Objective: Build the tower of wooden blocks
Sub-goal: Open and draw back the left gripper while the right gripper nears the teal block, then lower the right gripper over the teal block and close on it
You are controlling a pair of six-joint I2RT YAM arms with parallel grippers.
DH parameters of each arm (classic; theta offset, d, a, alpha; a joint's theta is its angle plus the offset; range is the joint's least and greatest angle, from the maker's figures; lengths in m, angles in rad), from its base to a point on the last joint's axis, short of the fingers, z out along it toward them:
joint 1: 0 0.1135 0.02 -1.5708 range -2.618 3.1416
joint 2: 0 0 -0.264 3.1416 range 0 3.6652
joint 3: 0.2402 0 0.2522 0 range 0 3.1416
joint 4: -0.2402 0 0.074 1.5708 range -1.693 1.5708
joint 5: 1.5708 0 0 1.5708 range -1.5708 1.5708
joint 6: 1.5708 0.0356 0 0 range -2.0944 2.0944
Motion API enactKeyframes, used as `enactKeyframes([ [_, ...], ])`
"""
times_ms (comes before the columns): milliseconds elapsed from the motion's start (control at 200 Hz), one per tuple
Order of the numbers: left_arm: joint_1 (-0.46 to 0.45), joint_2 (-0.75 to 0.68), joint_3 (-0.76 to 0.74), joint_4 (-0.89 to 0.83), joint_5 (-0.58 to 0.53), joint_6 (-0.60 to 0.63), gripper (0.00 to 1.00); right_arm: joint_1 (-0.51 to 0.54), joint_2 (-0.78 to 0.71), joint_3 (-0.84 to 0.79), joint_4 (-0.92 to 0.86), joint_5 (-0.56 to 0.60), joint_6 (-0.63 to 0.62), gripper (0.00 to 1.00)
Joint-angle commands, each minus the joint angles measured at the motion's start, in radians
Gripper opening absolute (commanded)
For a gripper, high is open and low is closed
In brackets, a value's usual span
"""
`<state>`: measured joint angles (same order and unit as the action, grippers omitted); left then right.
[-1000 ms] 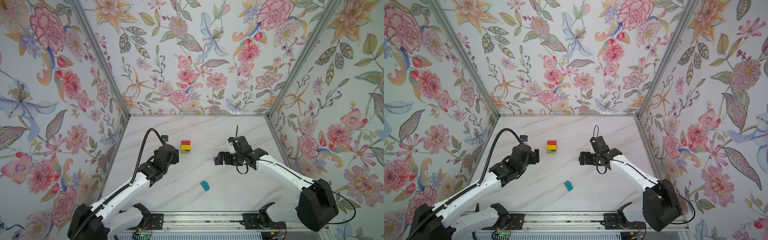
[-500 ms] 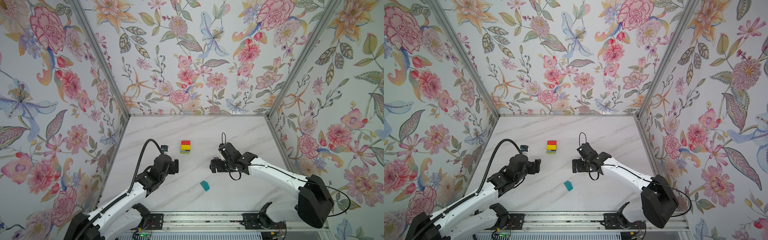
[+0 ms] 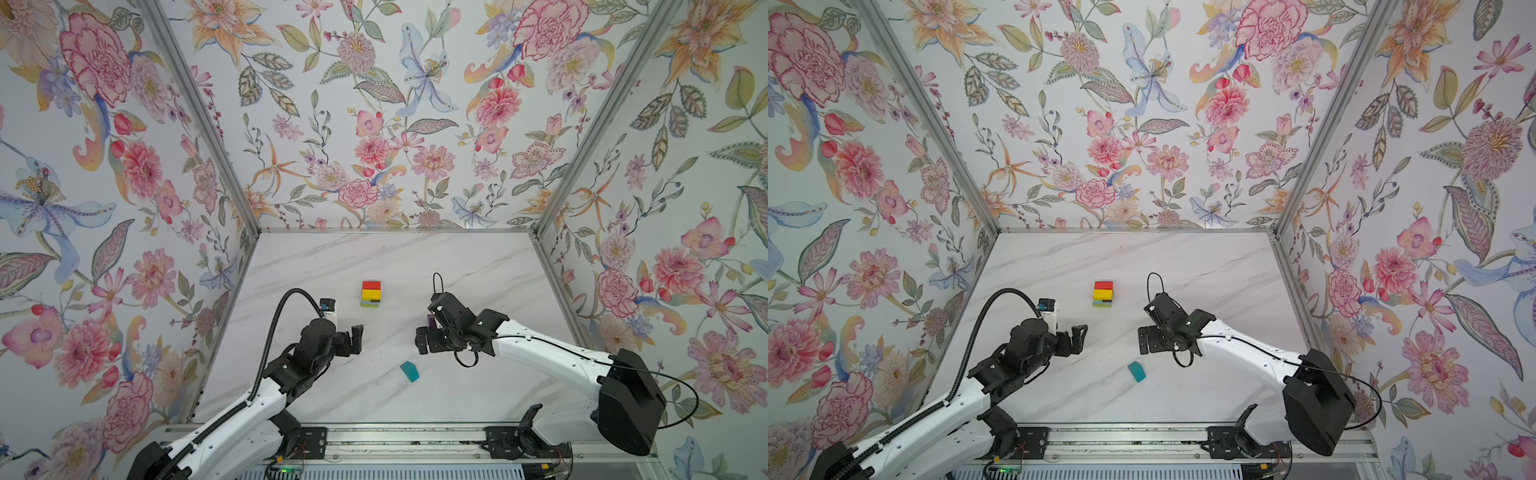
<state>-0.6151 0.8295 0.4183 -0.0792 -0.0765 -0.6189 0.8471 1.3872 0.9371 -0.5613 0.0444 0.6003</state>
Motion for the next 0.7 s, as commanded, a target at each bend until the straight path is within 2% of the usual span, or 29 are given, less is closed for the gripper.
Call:
enactKeyframes([
  [0,0.008,-0.021,-0.012,0.023,0.026,-0.014,0.99,0.030,-0.012,-0.004,-0.027,0.027,0.030,0.99],
  [455,0.008,-0.104,-0.036,-0.038,-0.040,-0.036,0.99,0.208,0.048,-0.042,-0.009,0.069,0.107,0.98],
  [535,0.007,-0.128,-0.038,-0.058,-0.056,-0.045,0.99,0.235,0.062,-0.051,0.002,0.068,0.117,0.92],
  [696,0.007,-0.193,-0.044,-0.098,-0.093,-0.065,0.99,0.271,0.103,-0.087,0.064,0.043,0.135,0.72],
])
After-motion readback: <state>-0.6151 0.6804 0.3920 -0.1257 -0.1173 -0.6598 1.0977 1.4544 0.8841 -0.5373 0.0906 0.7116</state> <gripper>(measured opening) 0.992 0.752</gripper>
